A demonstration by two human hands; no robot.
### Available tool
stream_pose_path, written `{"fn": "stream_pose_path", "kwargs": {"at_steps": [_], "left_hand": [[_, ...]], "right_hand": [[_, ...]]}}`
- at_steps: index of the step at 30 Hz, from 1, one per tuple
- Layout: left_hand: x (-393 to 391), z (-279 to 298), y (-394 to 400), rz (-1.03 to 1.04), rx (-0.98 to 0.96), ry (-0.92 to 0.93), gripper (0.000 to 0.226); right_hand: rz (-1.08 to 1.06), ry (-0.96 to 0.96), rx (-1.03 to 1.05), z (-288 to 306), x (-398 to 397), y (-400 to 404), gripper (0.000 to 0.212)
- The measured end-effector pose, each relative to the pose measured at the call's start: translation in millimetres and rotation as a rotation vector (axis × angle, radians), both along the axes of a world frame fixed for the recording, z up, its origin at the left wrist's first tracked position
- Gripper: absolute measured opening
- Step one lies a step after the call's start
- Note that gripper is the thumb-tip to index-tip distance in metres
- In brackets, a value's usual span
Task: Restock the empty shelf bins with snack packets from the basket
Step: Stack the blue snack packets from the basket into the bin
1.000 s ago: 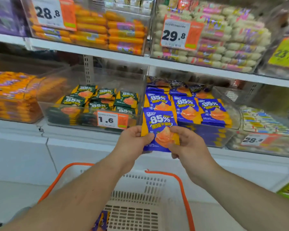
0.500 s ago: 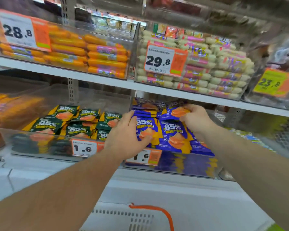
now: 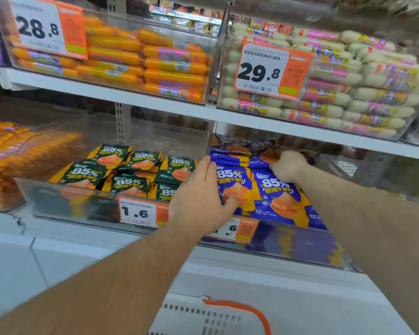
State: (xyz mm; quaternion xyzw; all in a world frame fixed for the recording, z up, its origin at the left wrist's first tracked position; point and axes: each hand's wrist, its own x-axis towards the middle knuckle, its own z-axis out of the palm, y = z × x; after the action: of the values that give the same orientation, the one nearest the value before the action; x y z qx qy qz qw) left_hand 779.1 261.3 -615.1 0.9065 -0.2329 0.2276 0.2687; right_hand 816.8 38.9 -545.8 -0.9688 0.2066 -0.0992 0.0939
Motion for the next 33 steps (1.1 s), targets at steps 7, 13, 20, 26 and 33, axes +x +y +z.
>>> {"fn": "stream_pose_path", "kwargs": {"at_steps": [7, 13, 20, 26, 33], "left_hand": [[0.6, 0.0, 0.3, -0.016, 0.012, 0.015, 0.079], [3.2, 3.4, 1.4, -0.025, 0.052, 0.088, 0.083], [-27.9, 1.9, 24.7, -0.048, -0.019, -0.101, 0.062], [-64.6, -41.6, 74.5, -0.2, -0.076, 0.095, 0.024], [-90.5, -156.8, 171.8, -0.098, 0.331, 0.799, 0.022]], "right_hand": [[-0.003, 0.036, -0.023, -1.7, 4.9, -2.9, 0.033], [-0.011, 0.009, -0.033, 5.7, -15.2, -0.5, 0.042], [0.257, -0.489, -0.249, -3.6, -70.6, 56.3, 0.024], [0.635, -0.652, -0.049, -75.0, -101.7, 149.1, 0.02], [0.531, -0.011, 0.433, -240.3, -140.6, 236.6, 0.028]]}}
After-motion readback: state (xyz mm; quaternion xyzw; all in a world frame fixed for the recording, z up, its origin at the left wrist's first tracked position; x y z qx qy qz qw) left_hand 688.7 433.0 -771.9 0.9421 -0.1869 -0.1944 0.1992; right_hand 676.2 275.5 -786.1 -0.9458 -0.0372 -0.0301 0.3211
